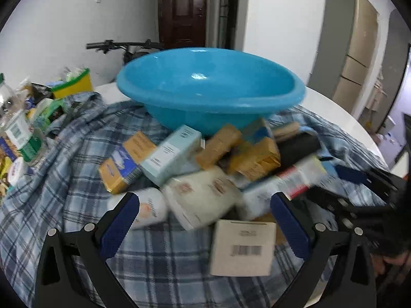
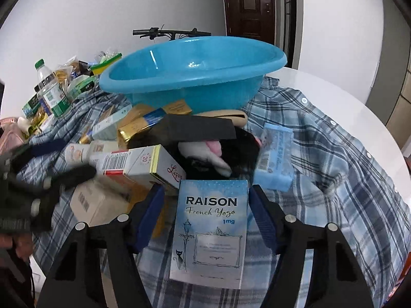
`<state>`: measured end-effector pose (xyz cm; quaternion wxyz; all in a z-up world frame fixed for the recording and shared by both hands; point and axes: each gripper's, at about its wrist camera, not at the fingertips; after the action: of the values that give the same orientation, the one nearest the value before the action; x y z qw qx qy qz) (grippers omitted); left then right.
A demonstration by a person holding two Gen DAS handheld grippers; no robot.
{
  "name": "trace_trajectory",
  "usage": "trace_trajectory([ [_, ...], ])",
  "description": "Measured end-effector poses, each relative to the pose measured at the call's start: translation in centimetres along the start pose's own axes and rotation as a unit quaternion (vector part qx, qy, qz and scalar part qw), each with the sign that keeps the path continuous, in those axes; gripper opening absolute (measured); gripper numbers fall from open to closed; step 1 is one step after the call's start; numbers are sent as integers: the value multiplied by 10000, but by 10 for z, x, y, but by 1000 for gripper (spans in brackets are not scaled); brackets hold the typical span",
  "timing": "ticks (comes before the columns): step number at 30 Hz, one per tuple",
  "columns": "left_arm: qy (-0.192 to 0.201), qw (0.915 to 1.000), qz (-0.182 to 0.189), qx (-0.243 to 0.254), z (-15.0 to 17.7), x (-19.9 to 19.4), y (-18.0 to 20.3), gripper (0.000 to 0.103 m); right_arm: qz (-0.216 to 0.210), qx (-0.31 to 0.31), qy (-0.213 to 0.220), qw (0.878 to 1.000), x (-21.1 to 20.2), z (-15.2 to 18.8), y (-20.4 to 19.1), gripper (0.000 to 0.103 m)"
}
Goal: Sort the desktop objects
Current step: 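Grasp the white-red barcode pack with the left gripper while the right gripper approaches the blue RAISON pack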
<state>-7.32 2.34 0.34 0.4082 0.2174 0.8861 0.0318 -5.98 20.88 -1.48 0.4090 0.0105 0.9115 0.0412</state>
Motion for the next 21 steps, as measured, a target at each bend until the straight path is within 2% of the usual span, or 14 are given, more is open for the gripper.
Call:
trace_trajectory([
  [4, -332, 9984, 251, 377, 9, 9, 19, 103, -62, 113, 62, 9999, -3, -5, 1, 67],
  [9, -99, 9954, 715, 634, 3, 3, 27, 103, -45, 184, 68, 9998, -13, 1, 11, 66],
  [15, -397, 9898, 976, 955, -14, 21, 17, 103, -22, 225, 7, 9997, -18, 10, 22, 66],
  [21, -291, 9823, 1473, 1123, -15, 20, 28, 103, -42, 217, -33, 9998, -15, 11, 21, 66],
])
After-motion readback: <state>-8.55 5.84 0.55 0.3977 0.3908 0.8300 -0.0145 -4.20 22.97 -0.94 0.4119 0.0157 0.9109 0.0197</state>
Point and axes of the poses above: each gripper's, at about its wrist camera, not at the fingertips, and x roughly the way its jaws point, y to its right, z to its underside, and after that the axes turned 14 degrees about z, right-handed
